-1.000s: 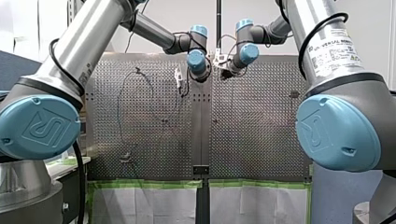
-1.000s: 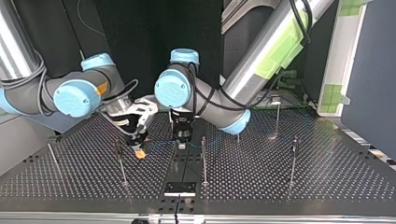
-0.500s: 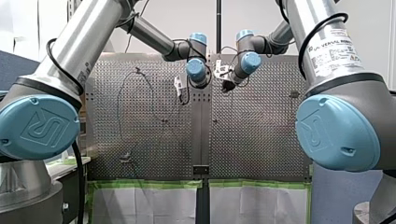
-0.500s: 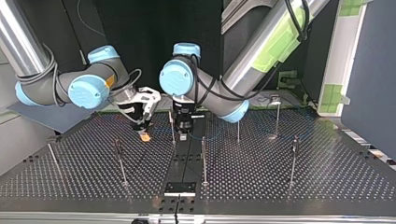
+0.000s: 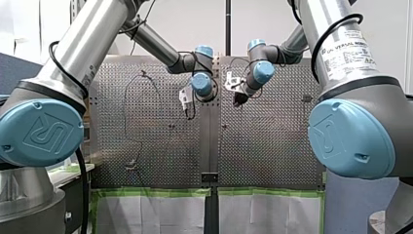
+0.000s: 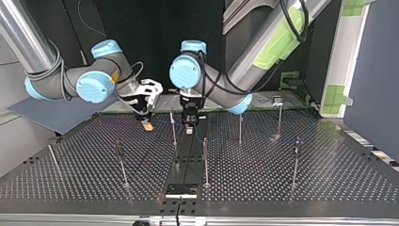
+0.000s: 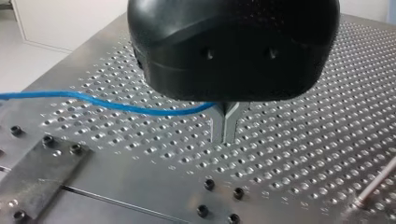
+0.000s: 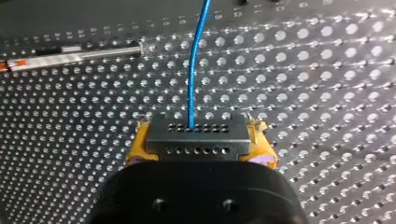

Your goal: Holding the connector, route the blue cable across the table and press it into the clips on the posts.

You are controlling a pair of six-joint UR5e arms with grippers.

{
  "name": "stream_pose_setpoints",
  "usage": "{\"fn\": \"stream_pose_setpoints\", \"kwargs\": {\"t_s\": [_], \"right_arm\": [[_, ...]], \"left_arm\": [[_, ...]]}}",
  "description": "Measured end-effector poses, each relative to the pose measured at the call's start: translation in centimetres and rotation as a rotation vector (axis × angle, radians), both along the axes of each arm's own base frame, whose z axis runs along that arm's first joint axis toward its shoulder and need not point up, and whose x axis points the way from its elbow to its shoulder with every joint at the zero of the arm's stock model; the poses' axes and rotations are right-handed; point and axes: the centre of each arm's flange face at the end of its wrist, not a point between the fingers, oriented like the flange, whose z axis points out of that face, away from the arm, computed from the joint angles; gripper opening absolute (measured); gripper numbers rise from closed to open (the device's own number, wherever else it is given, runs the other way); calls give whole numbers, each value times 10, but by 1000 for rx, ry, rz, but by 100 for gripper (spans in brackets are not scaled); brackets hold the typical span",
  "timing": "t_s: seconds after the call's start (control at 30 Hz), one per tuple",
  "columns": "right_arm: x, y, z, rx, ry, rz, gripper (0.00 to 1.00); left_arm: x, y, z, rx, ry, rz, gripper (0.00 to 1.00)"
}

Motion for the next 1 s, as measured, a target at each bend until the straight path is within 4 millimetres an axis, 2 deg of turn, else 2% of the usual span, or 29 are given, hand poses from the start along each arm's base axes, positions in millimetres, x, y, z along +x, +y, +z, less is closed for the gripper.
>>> {"fn": "stream_pose_setpoints", "kwargs": {"t_s": [0.37,0.57,0.7,1.0], "right_arm": [[-7,11,-30,37,27,-2,0],[-9,14,-36,41,28,-4,0],[-10,14,-38,41,31,-5,0],[-14,22,-60,56,35,-11,0]], "left_arm": [[8,24,-41,5,11,-13,0],[4,25,-77,19,40,-44,0],[-5,19,-104,28,64,-76,0],[-34,8,-138,-10,86,-163,0]]}}
